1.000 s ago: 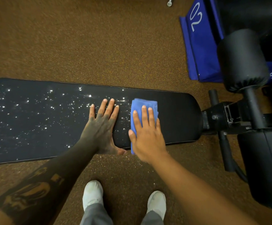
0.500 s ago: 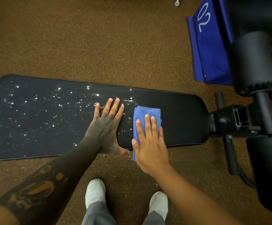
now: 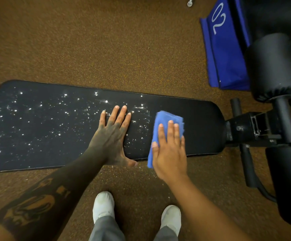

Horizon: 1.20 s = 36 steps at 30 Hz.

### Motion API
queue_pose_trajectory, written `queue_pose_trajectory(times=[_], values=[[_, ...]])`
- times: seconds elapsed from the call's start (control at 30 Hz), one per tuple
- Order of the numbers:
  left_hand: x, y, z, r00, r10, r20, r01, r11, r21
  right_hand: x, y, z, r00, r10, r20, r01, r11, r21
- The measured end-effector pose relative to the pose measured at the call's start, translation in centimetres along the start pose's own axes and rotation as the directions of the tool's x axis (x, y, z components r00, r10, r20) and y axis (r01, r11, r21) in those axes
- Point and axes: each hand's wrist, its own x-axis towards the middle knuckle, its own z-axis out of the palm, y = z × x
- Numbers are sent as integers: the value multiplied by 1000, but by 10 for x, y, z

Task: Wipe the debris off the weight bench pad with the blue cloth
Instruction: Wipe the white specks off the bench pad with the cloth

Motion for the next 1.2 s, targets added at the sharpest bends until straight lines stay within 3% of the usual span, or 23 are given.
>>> queue_pose_trajectory(times=[0.07,0.23,0.47,0.63,0.7,0.83,0.9,1.0,1.13,1.2], values=[[-1,-2,0,1000,-3,4,3,1000,-1,3,-7,-2,995,100,-14,-100,995,14],[-2,-4,0,1000,-1,5,1,1000,-25,-3,-18,-6,972,-216,92,222,974,-55],[-1,-5,0,1000,-12,16,12,1000,-10,52,-33,-18,989,-131,73,134,990,-45],[-5,-7,0,1000,-15,8,16,999,-38,27,-24,-19,946,-290,143,301,952,-58],[-6,-10,0,1000,-16,18,17,999,-28,48,-21,-22,957,-261,127,268,963,-41],[-8,-16,-1,1000,-23,21,23,999,-35,89,-44,-25,999,5,51,-4,1000,-11],[-9,-18,-1,999,-19,31,20,999,-33,88,-52,-23,998,-38,54,40,999,-30],[-10,-20,-1,999,-16,30,17,999,-37,88,-40,-27,969,-224,102,230,971,-62],[-10,-20,-2,1000,-11,17,11,999,-41,112,-46,-33,990,-102,93,107,993,-50],[-11,-20,-2,1000,-5,18,6,999,-37,111,-57,-32,983,-161,88,166,985,-56]])
